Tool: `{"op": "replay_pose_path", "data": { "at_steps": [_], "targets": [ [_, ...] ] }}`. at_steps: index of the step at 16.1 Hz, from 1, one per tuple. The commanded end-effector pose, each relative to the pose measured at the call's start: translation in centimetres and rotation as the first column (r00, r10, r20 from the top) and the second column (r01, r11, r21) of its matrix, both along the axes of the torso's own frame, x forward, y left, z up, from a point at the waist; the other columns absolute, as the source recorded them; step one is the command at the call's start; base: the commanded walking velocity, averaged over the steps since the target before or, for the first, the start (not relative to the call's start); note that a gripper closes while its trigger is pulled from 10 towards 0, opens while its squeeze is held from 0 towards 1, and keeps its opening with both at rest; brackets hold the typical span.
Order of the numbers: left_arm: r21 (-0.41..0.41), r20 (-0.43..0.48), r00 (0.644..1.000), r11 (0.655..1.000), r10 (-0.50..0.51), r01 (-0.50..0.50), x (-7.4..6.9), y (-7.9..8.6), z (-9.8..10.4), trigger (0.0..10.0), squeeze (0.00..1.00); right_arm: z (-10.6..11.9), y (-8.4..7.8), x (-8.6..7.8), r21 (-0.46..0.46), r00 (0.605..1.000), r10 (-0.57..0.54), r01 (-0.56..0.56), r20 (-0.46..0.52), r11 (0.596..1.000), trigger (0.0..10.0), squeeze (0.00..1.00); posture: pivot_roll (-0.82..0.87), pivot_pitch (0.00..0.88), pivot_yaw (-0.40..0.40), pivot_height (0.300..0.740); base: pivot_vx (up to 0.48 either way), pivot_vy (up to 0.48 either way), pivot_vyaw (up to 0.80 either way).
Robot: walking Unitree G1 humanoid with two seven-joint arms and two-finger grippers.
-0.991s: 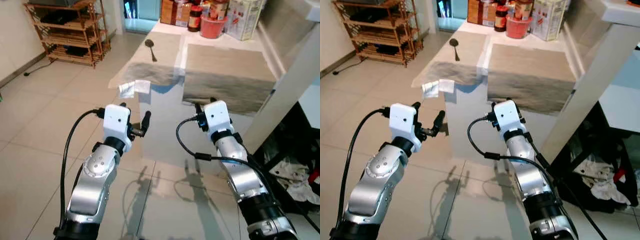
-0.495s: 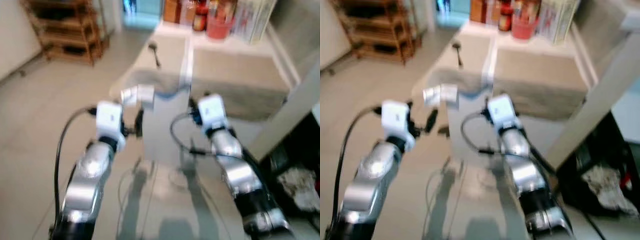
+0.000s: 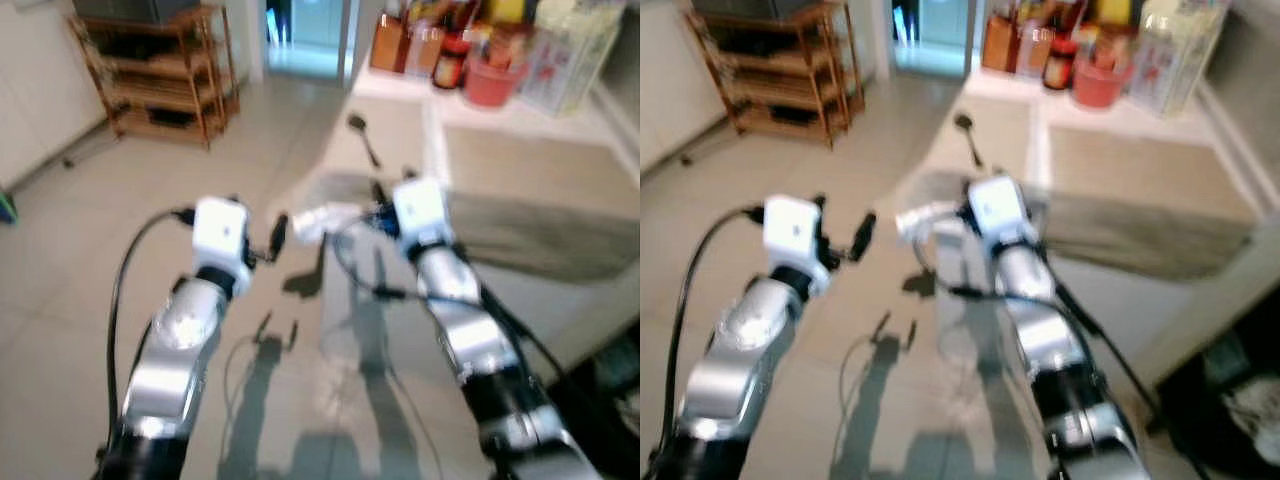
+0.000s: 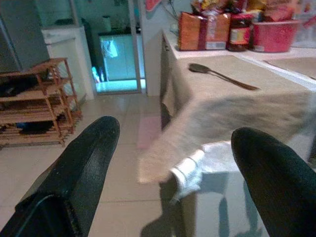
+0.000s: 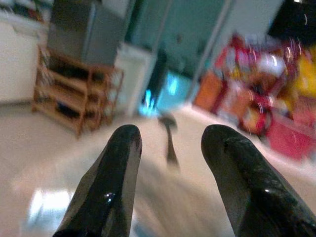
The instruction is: Setting the table
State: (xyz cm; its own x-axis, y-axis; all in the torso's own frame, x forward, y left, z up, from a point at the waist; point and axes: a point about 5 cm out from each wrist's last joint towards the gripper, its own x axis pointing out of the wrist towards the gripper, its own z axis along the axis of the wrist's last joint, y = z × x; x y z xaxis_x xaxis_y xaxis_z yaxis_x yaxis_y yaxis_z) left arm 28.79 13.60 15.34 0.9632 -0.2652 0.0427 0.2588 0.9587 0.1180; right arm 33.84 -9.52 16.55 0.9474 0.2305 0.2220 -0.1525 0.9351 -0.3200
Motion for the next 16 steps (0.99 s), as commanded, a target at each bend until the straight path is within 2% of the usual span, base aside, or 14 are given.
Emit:
{"op": "replay_pose_path", "data": {
  "at_steps": [1,4,8,11,13,16],
  "targets": [
    [0.027,0.012,0.999,0.998,-0.051,0.051,0.2,-1.4,0.4,10.0,0.0,1.6,-1.4,0.6,0.025,0.998,-0.038,0.036,0.045,0.999,10.0,0.0,0.04,0.0,-0.008,0.74,0.48,0.0,0.0],
    [0.068,0.012,0.995,0.993,-0.095,0.094,0.4,-2.2,0.6,10.0,0.0,2.6,-1.7,1.8,0.031,0.997,-0.057,0.056,0.051,0.998,10.0,0.0,0.04,0.0,-0.004,0.74,0.477,0.0,0.0],
    [0.066,0.002,0.994,0.992,-0.112,0.111,0.3,-2.3,0.5,10.0,0.0,2.3,-1.6,1.8,0.028,0.997,-0.065,0.063,0.045,0.998,10.0,0.0,0.05,0.0,0.001,0.74,0.469,0.0,0.0],
    [0.118,0.011,0.99,0.983,-0.14,0.137,0.1,-2.9,0.3,10.0,0.0,2.9,-1.1,2.0,0.035,0.996,-0.063,0.061,0.062,0.998,10.0,0.0,0.05,0.0,0.005,0.74,0.471,0.0,0.0],
    [0.113,0.007,0.993,0.987,-0.114,0.113,0.2,-2.6,0.2,10.0,0.0,5.5,-1.0,2.5,0.088,0.989,-0.081,0.071,0.121,0.994,10.0,0.0,0.05,0.0,0.007,0.74,0.0,0.0,0.0],
    [0.102,0.014,0.996,0.991,-0.088,0.086,0.4,-2.0,0.4,10.0,0.0,6.7,-2.3,3.9,0.135,0.984,-0.15,0.136,0.099,0.982,10.0,0.0,0.05,0.0,0.011,0.74,0.0,0.0,0.0]
  ]
}}
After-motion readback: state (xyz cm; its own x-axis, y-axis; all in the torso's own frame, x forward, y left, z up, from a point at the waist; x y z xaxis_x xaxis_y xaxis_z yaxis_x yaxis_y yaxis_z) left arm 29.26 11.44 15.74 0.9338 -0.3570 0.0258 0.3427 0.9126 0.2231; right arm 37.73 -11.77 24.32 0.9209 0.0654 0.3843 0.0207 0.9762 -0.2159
